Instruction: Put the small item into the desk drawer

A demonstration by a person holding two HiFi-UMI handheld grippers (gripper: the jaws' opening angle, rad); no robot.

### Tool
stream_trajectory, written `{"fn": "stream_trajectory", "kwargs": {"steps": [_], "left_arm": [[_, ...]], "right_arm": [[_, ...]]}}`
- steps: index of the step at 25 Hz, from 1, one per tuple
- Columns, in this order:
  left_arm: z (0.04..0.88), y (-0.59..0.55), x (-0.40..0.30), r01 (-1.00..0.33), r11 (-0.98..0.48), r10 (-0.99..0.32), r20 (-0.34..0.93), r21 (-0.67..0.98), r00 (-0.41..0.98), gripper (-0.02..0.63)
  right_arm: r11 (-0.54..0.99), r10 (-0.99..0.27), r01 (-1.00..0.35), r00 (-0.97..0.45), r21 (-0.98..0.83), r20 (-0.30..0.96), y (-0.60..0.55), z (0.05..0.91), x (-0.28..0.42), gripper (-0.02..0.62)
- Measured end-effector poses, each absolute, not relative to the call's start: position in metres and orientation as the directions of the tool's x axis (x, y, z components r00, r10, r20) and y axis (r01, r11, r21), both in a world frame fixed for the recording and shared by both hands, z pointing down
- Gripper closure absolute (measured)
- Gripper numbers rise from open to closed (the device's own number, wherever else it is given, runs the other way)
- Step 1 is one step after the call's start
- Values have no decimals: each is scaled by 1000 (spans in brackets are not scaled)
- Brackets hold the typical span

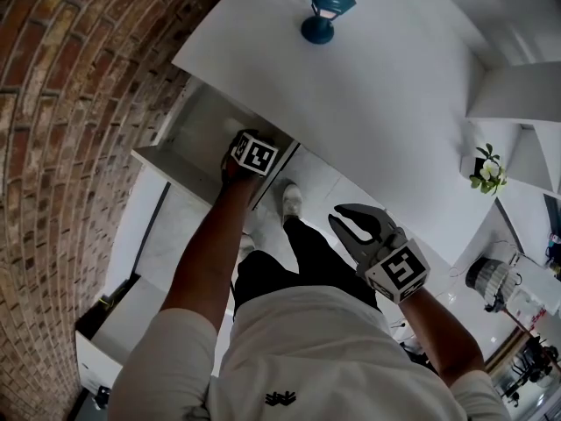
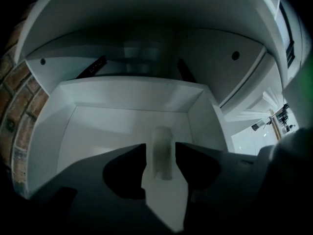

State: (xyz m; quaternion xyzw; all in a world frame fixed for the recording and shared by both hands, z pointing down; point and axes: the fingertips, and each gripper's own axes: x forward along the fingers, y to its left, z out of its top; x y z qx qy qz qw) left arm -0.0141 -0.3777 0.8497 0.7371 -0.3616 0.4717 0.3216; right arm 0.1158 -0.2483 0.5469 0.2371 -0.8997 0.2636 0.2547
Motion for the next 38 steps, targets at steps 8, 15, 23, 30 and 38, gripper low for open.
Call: {"fn": "stream_trajectory", "kwargs": {"steps": [8,15,23,30,38], "left_arm": [[805,-377,-20,-842,-521,-285,902,138,324,414],[759,-372,-22,-841,-525,-352,867,128,352,414],[691,-354,-25,-823,-554,-414,815,128,405,414],[642,-318,-40,-805,-580,-444,780,125,441,414],[592,-272,-66,-799,-588,-488,734,123,472,414]], "right_arm": [[766,-322,-542,-790,-347,522,-250,536,92,525],[773,-340,-536,-802,-339,492,-239,524,76,525],[781,-358,-536,-805,-321,473,-213,508,60,525],[796,-361,-528,-807,-296,468,-194,497,43,526],[815,-370,-521,-805,-255,463,-172,485,17,531]]}}
